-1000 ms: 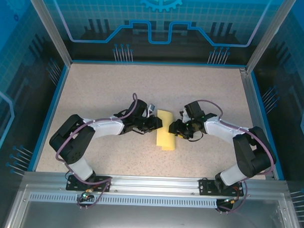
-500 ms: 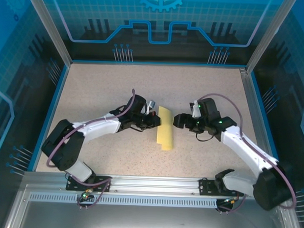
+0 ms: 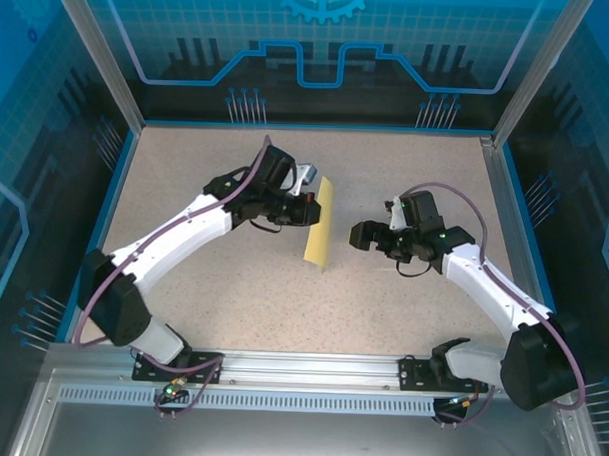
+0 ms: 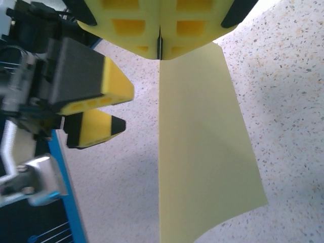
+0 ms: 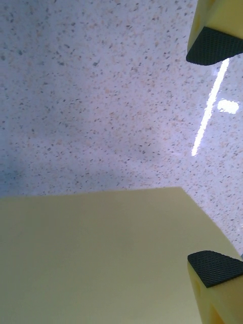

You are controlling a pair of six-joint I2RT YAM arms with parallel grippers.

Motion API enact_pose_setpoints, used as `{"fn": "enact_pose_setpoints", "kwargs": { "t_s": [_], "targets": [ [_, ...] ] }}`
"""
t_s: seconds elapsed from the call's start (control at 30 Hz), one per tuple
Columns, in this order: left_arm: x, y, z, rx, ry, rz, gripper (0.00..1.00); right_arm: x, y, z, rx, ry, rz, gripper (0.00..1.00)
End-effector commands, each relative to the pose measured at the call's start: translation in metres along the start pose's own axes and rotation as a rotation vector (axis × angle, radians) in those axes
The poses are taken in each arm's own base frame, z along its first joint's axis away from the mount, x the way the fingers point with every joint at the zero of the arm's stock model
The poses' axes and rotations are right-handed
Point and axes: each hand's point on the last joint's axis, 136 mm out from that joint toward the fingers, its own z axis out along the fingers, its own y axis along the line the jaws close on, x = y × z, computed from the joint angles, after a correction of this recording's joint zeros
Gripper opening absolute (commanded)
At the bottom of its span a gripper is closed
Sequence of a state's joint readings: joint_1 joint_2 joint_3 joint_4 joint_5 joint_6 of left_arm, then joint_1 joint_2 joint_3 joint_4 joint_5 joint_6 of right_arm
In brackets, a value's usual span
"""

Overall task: Fold a paper plane with a square sheet of paper (pick it up from the middle)
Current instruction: First fold in half a square sheet of paper at the center of the table.

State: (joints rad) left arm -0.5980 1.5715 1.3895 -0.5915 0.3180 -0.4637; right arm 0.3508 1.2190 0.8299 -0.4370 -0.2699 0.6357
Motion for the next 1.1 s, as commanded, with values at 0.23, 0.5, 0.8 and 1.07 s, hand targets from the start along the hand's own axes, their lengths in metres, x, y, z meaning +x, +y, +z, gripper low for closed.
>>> {"fn": "enact_pose_setpoints", "kwargs": {
  "t_s": [0.23,0.5,0.8,1.07],
  "targets": [
    [0.036,-0.008,0.084,0.049,0.234,-0.083,0.0,-0.005,-0.013,-0.001,-0.03,-0.019,0.006,0.98],
    [0.036,-0.013,0.117,0.049,0.258,-0.097,0.0,-0.004,-0.031,0.014,-0.095,-0.001,0.144,0.83],
    [0.041,0.024,0.116,-0.01,0.229,-0.169,0.0,0.013,-0.018,0.038,-0.141,0.128,0.132,0.74],
    [0.045,0.054,0.108,0.0,0.23,-0.223,0.0,0.023,-0.013,0.063,-0.117,0.175,0.145,0.67]
  ]
}}
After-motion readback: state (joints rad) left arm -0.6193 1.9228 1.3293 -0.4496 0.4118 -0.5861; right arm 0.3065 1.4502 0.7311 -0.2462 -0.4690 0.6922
